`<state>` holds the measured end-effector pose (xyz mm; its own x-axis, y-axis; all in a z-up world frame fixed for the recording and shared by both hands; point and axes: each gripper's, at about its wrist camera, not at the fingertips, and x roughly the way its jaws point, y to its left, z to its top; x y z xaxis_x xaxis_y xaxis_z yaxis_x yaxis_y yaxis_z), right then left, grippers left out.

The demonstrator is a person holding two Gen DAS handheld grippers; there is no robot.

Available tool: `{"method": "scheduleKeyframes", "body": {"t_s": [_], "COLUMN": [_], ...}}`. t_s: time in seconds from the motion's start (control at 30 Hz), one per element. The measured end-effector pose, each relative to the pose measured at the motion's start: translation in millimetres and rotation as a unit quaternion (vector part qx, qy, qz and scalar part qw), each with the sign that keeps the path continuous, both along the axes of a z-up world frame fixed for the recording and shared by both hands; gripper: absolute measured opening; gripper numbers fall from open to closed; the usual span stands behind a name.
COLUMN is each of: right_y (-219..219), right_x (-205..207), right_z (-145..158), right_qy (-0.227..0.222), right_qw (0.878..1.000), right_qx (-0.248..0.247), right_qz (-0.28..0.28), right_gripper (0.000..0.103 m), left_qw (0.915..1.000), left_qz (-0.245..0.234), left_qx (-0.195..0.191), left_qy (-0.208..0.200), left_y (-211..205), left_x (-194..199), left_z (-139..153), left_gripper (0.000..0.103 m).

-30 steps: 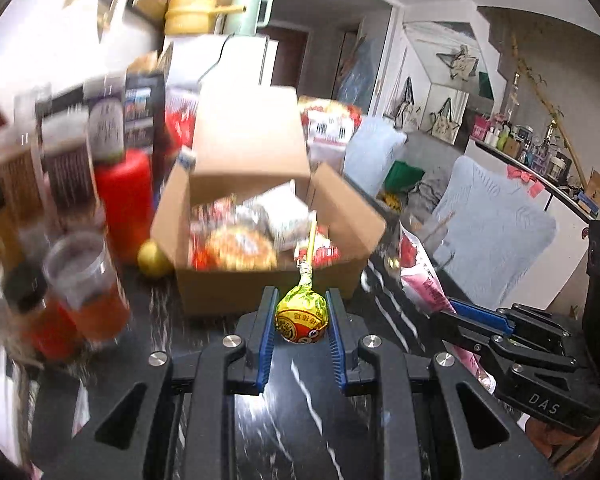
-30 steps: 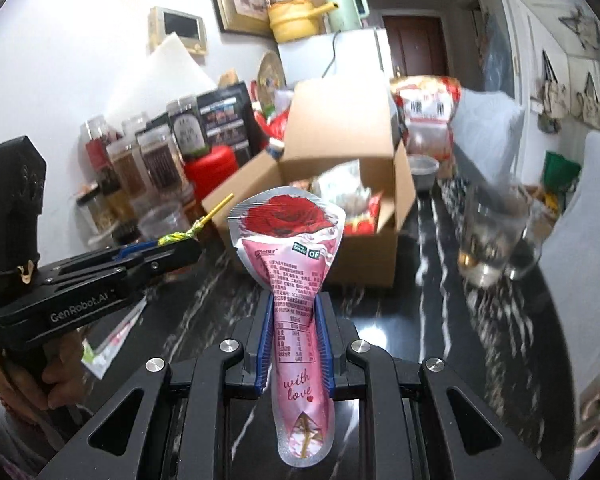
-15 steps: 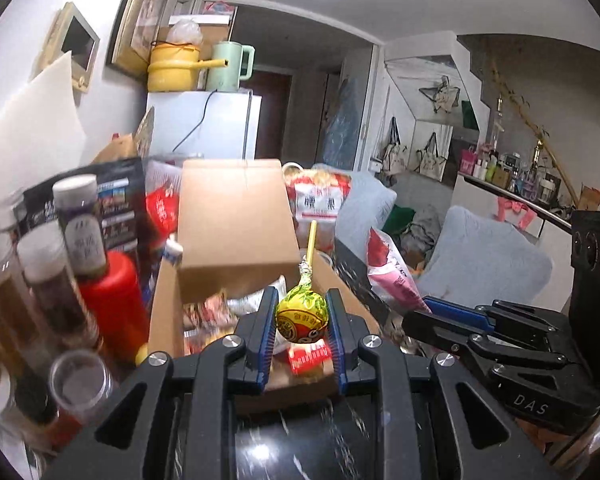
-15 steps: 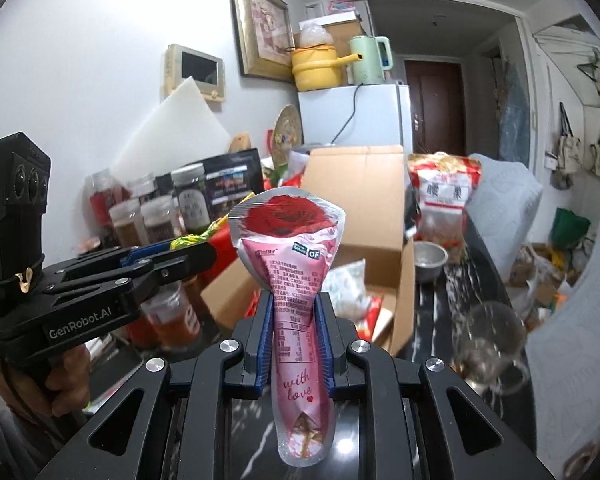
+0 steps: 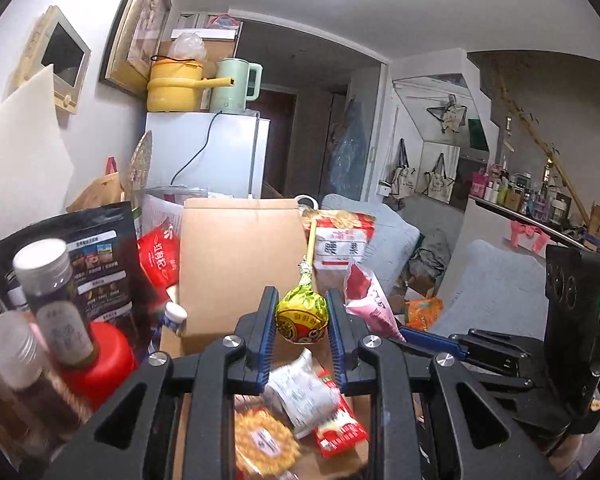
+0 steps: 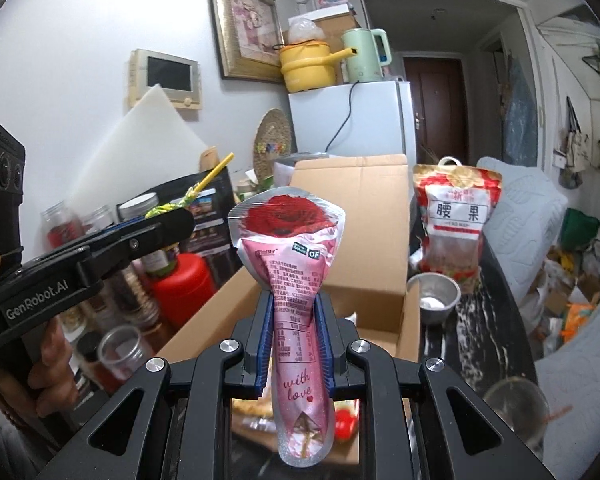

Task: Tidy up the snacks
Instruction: 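Carry the lollipop and pink pouch over the cardboard box with both grippers, then open both grippers to drop the lollipop and pink pouch into the box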

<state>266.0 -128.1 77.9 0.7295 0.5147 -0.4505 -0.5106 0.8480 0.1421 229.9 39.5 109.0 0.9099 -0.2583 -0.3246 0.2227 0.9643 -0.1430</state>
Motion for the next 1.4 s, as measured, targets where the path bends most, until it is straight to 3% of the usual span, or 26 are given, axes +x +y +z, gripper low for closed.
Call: {"method": "scheduleKeyframes", "body": {"t_s": [0.27,0.4,0.53,0.67,1.1,1.4], "right_y": [18,31,37,38,41,46], "right_x": [51,76,95,107,130,141], "right_z": [-16,-25,-40,-57,-91,-107], "right_qy": [0.037,0.058,0.077,0.100,0.170,0.187], "right_qw": [0.999,0.998,0.997,0.995,0.985,0.980], "right_qx": [0.019,0.013,-0.009,-0.022,-0.041,-0.072], "right_qz": [0.001,0.026,0.018,0.015,0.008,-0.005], "right_gripper": [0.020,0.020,0.020,0.020,0.021,0.025], "left_qw": [0.9986,0.9968,0.9936,0.9895,0.9740,0.9644], "left_qz": [0.020,0.030,0.045,0.059,0.051,0.060], "left_qx": [-0.014,0.007,0.016,0.038,0.050,0.074], "left_qy": [0.046,0.074,0.103,0.127,0.215,0.247], "left_y": [20,21,23,20,18,13], "left_x": [51,74,96,113,145,158], "left_z": [-27,-43,-58,-77,-117,-137], "left_gripper": [0.024,0.024,0.024,0.024,0.024,0.024]}}
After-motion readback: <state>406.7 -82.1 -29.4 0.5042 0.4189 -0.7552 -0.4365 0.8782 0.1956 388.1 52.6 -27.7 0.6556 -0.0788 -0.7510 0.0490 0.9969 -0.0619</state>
